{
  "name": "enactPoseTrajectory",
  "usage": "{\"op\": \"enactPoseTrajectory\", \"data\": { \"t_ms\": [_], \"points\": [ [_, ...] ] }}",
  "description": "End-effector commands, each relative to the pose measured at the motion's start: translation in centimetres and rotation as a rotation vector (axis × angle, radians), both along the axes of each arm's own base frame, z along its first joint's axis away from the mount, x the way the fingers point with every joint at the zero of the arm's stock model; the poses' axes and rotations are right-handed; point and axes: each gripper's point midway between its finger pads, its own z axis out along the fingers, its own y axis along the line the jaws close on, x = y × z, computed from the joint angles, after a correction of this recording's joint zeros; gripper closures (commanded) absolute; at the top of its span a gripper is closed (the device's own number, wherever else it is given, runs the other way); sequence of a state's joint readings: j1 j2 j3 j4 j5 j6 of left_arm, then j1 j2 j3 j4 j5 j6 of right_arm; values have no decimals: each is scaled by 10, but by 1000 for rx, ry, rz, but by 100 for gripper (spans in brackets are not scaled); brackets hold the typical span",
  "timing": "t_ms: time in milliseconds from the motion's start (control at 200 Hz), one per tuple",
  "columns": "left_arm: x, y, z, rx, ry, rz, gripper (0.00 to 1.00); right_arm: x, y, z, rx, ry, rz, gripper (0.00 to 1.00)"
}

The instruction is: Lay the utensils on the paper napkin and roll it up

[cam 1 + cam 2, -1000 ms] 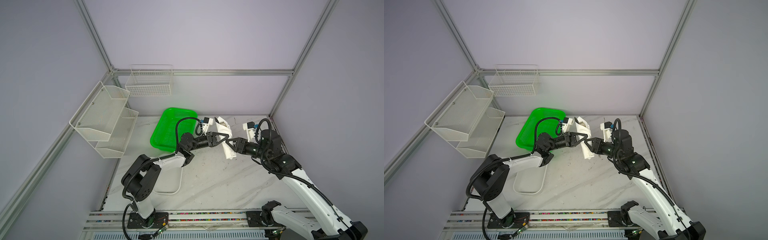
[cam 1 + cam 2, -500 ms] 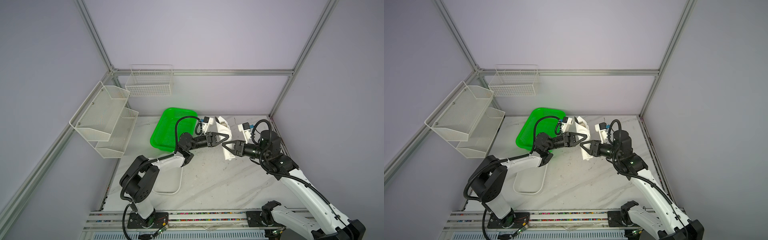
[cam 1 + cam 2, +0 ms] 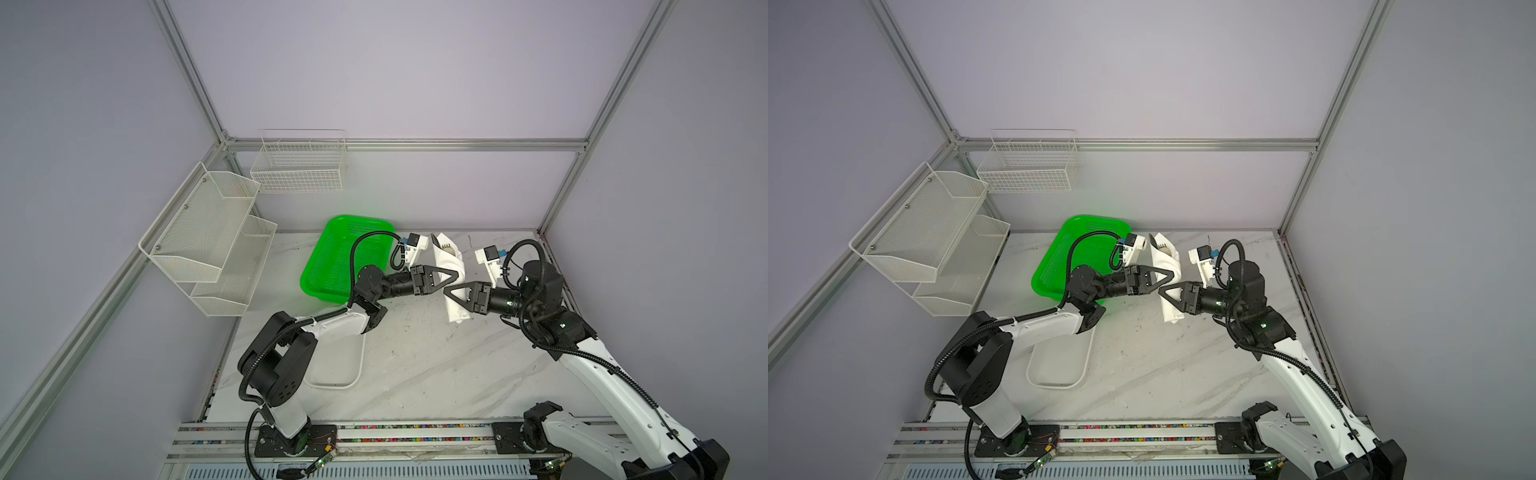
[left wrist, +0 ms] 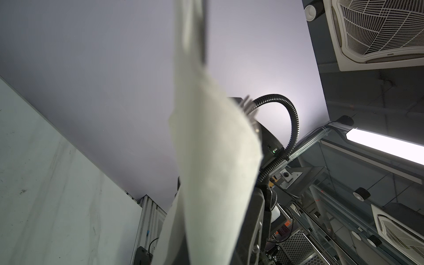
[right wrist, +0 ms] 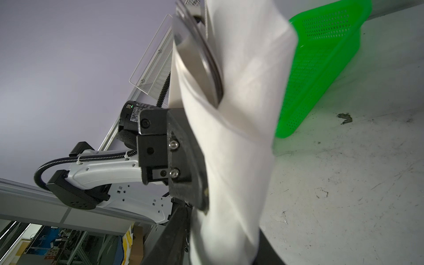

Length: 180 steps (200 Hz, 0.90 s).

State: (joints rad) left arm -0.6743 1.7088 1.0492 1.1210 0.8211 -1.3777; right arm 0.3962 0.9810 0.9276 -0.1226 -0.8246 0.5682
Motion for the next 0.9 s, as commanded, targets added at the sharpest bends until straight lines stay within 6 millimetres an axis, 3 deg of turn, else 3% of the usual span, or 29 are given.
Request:
{"op": "enactPoseTrajectory", "data": {
  "t_ms": [0,515,895],
  "points": [
    [-15,14,41,-83,-115,-7,94,-4,-3,7,26,-32,18,60],
    [-11,11,38,-81,-103,-9,94,-18,0,18,135,-38,130,66],
    [-8,10,34,-75,-92,-2,91,-19,-1,23,136,-59,132,81]
  ]
}}
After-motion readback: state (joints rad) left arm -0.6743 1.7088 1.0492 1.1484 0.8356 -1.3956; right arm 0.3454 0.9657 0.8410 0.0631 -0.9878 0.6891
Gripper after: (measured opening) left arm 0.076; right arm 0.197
